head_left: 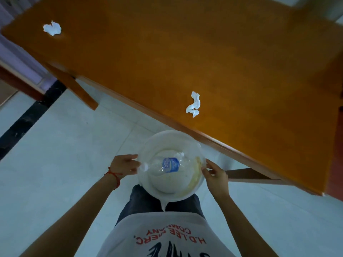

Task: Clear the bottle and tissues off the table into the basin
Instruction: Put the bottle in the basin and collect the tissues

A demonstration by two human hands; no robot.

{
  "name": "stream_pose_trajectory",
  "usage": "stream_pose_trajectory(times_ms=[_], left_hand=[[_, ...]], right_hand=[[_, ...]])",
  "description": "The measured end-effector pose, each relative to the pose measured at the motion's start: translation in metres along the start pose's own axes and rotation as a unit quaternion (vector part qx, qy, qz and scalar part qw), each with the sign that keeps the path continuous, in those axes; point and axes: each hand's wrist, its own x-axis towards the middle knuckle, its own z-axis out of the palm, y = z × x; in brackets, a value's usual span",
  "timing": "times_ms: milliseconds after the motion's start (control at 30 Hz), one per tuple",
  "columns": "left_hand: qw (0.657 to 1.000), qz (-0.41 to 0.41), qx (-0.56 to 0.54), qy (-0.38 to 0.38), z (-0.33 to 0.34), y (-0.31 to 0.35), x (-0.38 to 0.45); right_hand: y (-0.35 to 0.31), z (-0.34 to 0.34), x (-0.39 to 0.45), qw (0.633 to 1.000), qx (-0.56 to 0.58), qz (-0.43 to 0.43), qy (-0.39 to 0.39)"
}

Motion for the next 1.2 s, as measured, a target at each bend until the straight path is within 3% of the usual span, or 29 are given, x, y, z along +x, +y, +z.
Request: stream_pose_trajectory(times_ms=[200,467,667,933,1200], left_hand=[[1.000,-0.022,-0.014,-0.005,0.007,0.021,0.015],[0.999,0.025,0.042,-0.022,-0.004,0.020,0.034],[0.999,0.026,0.029,-0.010,-0.006,0.020,0.039],[0.996,0.058,0.064,-0.017,-0.008,0.023,0.038],[0.996,0.068,0.059,-0.023,-0.010,0.024,0.039]], right_hand=[[-0.003,0.002,0.002,0.999,0.007,0.023,0.031],[-0.012,0.012,0.000,0.997,0.002,0.056,0.049],[-0.050,0.001,0.023,0.991,-0.052,-0.035,0.114],[-0.132,0.014,0.121,0.976,-0.099,-0.176,0.088],[-0.134,0.023,0.165,0.943,-0.264,-0.204,0.009]])
